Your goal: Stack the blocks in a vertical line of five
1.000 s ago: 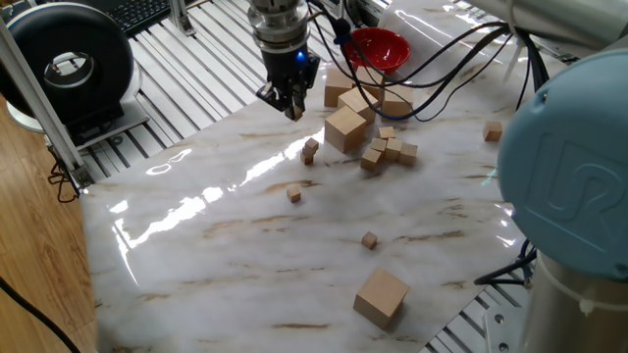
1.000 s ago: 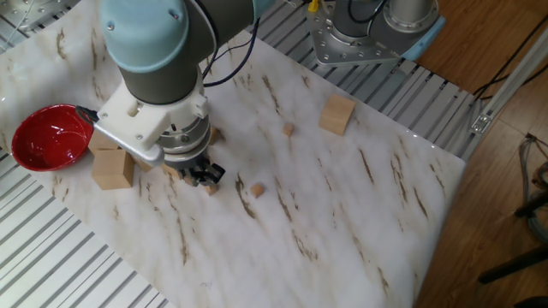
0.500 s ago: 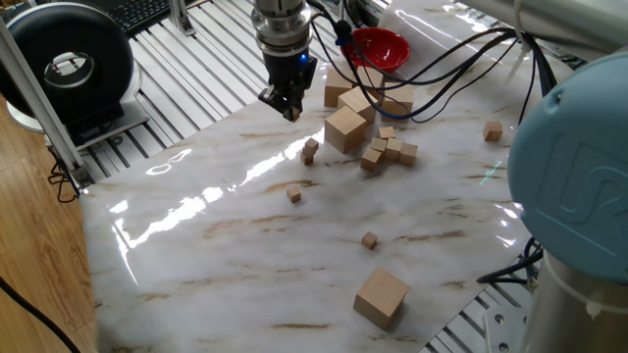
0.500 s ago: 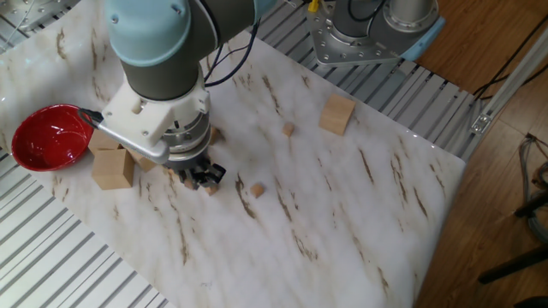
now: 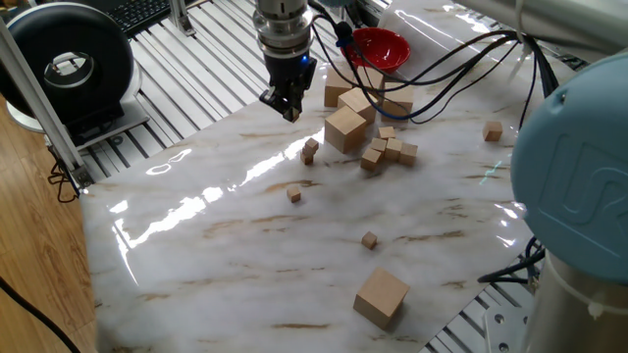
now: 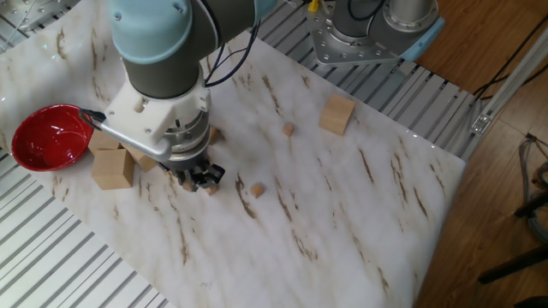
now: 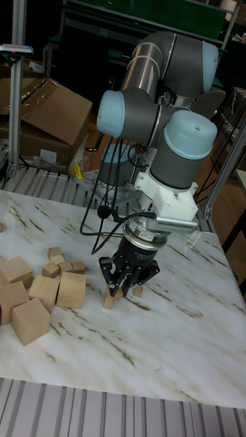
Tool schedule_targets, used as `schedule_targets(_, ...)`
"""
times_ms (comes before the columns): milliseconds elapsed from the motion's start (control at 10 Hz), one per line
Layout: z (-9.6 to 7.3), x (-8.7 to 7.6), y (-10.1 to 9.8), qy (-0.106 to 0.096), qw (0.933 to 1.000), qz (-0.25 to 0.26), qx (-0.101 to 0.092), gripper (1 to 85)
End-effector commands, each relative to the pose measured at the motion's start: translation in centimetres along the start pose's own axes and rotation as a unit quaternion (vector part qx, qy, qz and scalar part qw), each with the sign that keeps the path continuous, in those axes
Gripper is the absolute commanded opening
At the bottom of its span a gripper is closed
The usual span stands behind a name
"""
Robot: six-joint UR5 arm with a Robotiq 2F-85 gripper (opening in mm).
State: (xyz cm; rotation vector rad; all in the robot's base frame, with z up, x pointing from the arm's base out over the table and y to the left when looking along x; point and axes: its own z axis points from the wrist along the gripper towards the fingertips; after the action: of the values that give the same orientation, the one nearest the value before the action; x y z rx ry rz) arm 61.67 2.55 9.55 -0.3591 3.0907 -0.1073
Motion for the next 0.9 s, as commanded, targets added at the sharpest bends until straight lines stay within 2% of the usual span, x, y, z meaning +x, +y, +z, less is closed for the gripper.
schedule_targets(0, -0.2, -0.2, -0.1, -0.025, 0.9996, 0.001, -0.011, 1.0)
schedule_targets(300, -0.1, 0.4, -0.4, -0.035, 0.9992, 0.012, -0.013, 1.0)
schedule_targets(400, 0.3, 0.7, -0.9, -0.039, 0.9991, 0.013, -0.006, 1.0)
schedule_targets(800, 0.6, 2.2, -0.2, -0.039, 0.9984, 0.039, -0.009, 1.0)
